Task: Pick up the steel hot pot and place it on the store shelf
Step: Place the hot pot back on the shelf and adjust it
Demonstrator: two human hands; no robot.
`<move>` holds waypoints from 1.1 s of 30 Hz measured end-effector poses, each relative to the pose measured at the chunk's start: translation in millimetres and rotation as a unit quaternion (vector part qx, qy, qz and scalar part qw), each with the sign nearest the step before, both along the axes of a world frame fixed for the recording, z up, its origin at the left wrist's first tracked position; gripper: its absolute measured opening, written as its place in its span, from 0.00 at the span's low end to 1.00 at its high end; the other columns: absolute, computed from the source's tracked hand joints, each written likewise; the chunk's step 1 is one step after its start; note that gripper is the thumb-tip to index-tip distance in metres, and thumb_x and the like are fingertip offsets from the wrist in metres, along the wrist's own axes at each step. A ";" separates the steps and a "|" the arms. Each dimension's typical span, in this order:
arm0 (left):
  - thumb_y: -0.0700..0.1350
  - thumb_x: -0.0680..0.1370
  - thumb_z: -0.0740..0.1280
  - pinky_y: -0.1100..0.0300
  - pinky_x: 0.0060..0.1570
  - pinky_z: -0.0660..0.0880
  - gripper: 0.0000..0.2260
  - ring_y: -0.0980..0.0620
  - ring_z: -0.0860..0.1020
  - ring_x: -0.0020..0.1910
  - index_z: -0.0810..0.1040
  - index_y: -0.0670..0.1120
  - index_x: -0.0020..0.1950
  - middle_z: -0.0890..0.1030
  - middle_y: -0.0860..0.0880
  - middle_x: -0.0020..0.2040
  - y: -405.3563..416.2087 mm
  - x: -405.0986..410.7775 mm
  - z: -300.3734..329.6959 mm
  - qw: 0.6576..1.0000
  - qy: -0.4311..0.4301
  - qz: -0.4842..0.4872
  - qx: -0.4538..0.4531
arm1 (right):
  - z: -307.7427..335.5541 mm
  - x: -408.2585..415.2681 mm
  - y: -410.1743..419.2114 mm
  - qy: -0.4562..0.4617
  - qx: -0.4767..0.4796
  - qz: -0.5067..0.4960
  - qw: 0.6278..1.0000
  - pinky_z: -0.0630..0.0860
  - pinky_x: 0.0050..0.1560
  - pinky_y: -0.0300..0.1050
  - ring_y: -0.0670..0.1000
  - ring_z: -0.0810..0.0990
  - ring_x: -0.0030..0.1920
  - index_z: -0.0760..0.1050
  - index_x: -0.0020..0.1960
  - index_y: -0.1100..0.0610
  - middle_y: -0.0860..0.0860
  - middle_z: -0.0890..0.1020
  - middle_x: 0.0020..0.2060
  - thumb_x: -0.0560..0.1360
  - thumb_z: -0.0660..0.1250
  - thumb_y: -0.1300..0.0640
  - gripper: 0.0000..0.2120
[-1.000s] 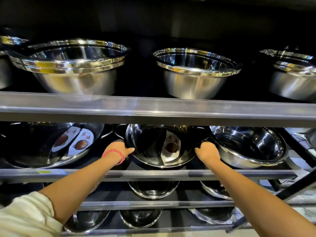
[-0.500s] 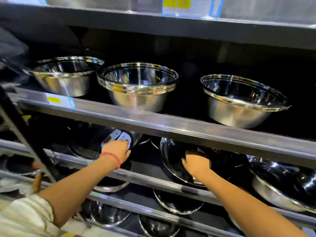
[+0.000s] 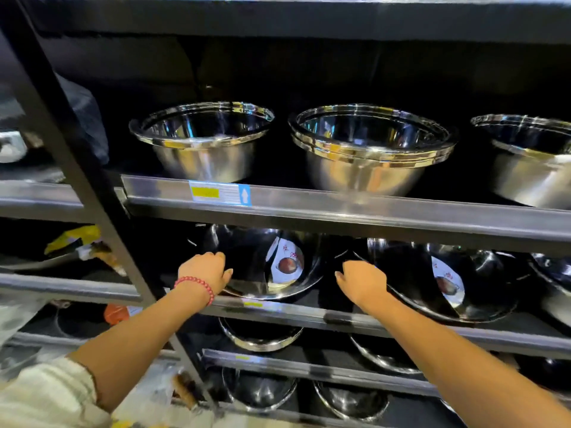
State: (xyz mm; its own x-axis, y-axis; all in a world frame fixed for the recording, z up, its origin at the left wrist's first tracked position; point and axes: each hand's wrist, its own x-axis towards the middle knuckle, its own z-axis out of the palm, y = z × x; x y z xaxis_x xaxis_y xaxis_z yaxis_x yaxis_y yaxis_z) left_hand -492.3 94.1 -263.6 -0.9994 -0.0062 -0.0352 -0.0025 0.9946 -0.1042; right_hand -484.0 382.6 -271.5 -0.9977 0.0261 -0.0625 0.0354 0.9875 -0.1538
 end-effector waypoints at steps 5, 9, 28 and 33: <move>0.56 0.79 0.56 0.53 0.48 0.76 0.19 0.43 0.80 0.52 0.77 0.43 0.54 0.81 0.44 0.52 -28.5 -11.0 -5.0 1.000 -0.025 0.013 0.001 | -11.5 -8.2 -31.7 -0.028 -0.035 -0.056 0.997 0.66 0.31 0.43 0.56 0.74 0.40 0.57 0.29 0.52 0.49 0.67 0.29 0.80 0.55 0.48 0.22; 0.56 0.79 0.56 0.54 0.44 0.77 0.19 0.45 0.79 0.43 0.78 0.43 0.50 0.77 0.47 0.41 -38.9 -19.1 -17.9 0.997 -0.066 0.037 0.034 | -23.4 -21.2 -44.4 -0.051 -0.053 -0.084 0.994 0.67 0.37 0.45 0.57 0.73 0.41 0.59 0.28 0.53 0.51 0.69 0.30 0.80 0.55 0.48 0.22; 0.56 0.78 0.59 0.57 0.34 0.73 0.19 0.46 0.77 0.33 0.74 0.43 0.35 0.75 0.47 0.30 -55.8 -41.8 -44.3 0.994 -0.043 0.044 0.088 | -40.4 -29.5 -63.6 -0.027 -0.127 -0.163 0.978 0.68 0.40 0.45 0.60 0.80 0.51 0.74 0.45 0.60 0.57 0.76 0.42 0.78 0.58 0.54 0.10; 0.57 0.78 0.59 0.55 0.40 0.77 0.19 0.47 0.80 0.38 0.70 0.46 0.33 0.75 0.48 0.32 -53.1 -34.0 -31.4 0.992 -0.088 0.023 0.091 | -28.1 -17.1 -60.3 -0.039 -0.083 -0.146 0.985 0.69 0.40 0.45 0.58 0.78 0.46 0.67 0.35 0.56 0.51 0.73 0.35 0.79 0.57 0.51 0.15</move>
